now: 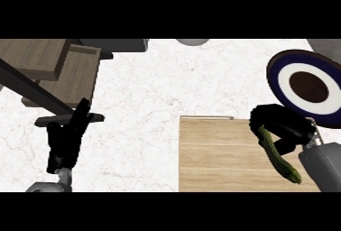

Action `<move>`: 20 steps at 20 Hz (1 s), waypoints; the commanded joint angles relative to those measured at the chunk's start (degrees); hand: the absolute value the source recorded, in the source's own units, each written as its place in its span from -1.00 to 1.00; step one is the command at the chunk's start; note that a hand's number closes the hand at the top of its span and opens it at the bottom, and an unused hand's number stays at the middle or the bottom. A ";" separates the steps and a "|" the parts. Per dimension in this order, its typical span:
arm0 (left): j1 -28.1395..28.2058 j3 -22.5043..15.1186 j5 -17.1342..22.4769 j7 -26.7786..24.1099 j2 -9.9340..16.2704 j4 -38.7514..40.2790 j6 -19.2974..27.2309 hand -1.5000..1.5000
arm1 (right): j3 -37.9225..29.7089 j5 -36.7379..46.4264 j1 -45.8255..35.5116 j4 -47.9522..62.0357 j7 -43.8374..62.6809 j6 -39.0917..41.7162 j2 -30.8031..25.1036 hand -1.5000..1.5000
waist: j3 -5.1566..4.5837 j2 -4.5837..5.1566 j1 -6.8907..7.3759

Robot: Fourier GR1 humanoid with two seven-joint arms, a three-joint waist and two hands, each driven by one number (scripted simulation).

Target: Pick the squash from the tray and place it in the plate

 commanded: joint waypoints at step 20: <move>-1.10 -0.55 -2.97 1.71 -2.43 0.78 -0.43 0.00 | -31.84 -24.33 4.21 -5.10 -1.54 -9.60 -4.96 1.00 | -0.20 0.54 0.63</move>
